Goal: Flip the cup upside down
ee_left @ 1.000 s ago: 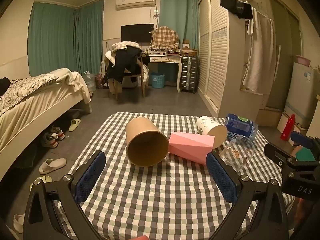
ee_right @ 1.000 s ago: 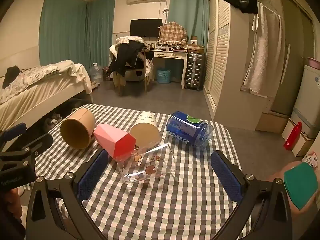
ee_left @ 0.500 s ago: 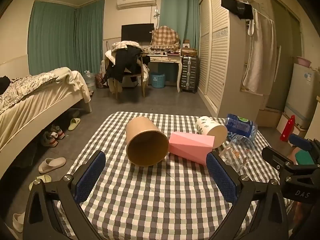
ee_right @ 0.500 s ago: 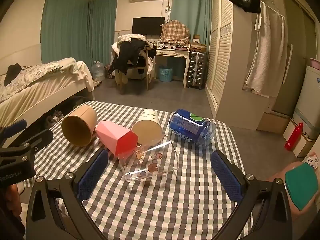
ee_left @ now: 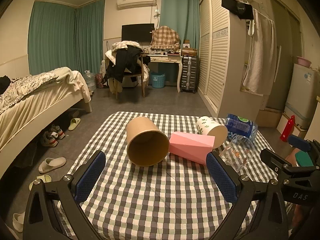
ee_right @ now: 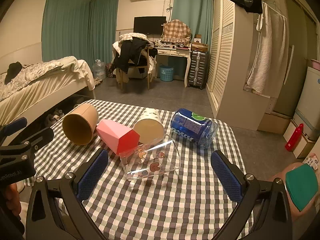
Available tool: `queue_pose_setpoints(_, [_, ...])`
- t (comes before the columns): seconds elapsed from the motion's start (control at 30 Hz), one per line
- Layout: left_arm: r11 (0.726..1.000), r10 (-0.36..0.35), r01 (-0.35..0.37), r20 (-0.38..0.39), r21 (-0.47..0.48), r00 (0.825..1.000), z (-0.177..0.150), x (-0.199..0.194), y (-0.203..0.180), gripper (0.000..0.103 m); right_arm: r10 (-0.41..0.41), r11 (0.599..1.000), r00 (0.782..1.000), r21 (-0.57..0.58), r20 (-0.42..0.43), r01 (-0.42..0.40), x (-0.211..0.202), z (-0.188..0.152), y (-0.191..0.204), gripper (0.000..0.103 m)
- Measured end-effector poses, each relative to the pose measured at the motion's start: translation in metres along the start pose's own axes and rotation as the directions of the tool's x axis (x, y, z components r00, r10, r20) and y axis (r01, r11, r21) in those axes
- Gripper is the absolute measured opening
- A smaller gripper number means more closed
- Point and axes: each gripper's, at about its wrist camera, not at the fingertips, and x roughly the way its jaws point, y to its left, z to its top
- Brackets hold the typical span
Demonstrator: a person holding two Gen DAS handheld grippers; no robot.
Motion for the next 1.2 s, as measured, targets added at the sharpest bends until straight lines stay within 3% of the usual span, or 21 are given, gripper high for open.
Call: queue_pose_setpoints(1.2, [1.000, 0.001, -0.001, -0.005, 0.001, 1.000, -0.001, 0.002, 0.000, 0.103, -0.002, 1.000, 1.000, -0.003, -0.009, 0.002, 0.003, -0.015, 0.009, 0.103])
